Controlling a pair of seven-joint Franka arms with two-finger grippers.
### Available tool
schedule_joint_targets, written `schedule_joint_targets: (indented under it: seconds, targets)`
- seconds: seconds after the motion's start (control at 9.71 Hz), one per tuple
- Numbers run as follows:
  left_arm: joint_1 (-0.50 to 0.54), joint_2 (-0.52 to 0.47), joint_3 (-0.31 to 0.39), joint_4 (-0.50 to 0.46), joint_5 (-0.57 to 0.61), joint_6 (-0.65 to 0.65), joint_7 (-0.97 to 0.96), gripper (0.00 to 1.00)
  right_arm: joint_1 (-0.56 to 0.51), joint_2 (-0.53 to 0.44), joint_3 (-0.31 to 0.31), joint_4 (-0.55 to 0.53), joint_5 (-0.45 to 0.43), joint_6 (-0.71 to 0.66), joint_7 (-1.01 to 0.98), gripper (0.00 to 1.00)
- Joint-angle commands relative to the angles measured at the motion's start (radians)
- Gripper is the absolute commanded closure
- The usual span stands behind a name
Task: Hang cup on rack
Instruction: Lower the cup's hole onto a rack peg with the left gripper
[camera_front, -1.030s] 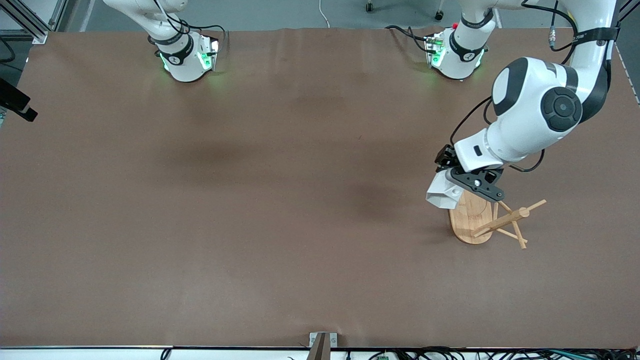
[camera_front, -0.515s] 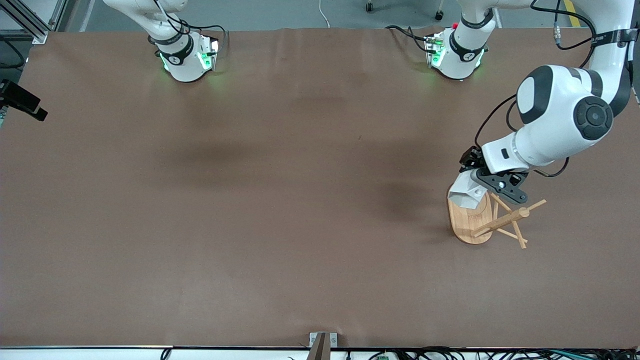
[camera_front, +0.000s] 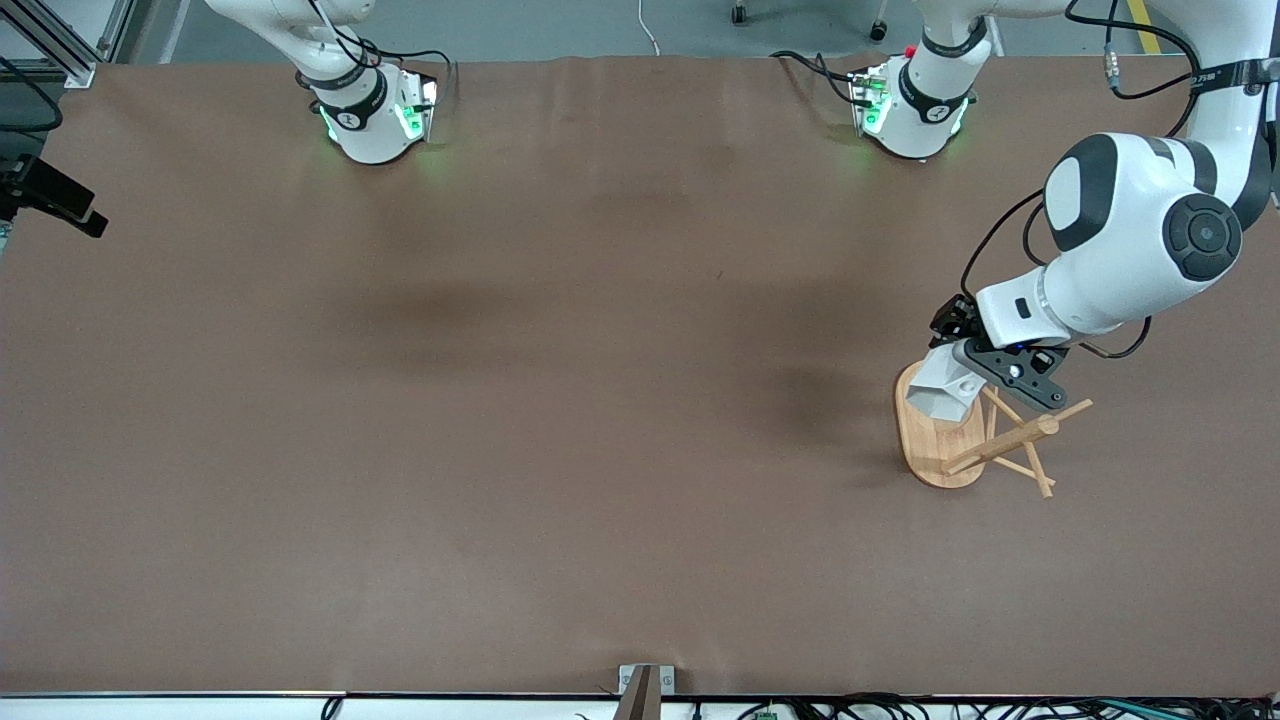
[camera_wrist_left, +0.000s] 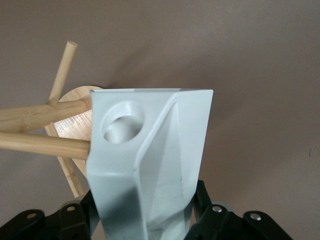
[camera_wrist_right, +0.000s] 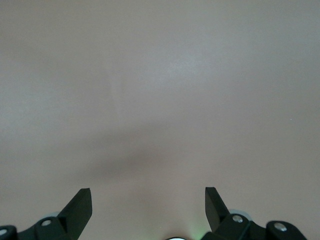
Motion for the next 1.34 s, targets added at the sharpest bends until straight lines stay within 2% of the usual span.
schedule_joint_targets:
  seconds: [0.0,0.52,0.82,1.03,1.13,1.24]
  targets:
    - [0.004,0.024,0.001,-0.022,-0.009,0.052,0.021,0.98,0.004,0.008,-0.001,0.022,0.011,-0.016,0.017,0.00]
    - [0.013,0.040,0.020,-0.022,-0.007,0.084,0.029,0.98,0.003,0.008,-0.003,0.024,0.013,-0.016,0.003,0.00]
    - [0.018,0.055,0.032,-0.022,-0.017,0.116,0.050,0.93,0.003,0.008,-0.003,0.024,0.015,-0.017,0.007,0.00]
    - [0.019,0.079,0.032,-0.009,-0.018,0.156,0.049,0.77,0.004,0.008,-0.001,0.024,0.015,-0.017,0.007,0.00]
    - [0.019,0.093,0.032,0.000,-0.018,0.167,0.049,0.22,0.006,0.008,0.000,0.022,0.015,-0.022,0.007,0.00]
    - [0.019,0.092,0.031,0.000,-0.020,0.170,0.047,0.00,0.003,0.008,-0.001,0.022,0.015,-0.040,0.005,0.00]
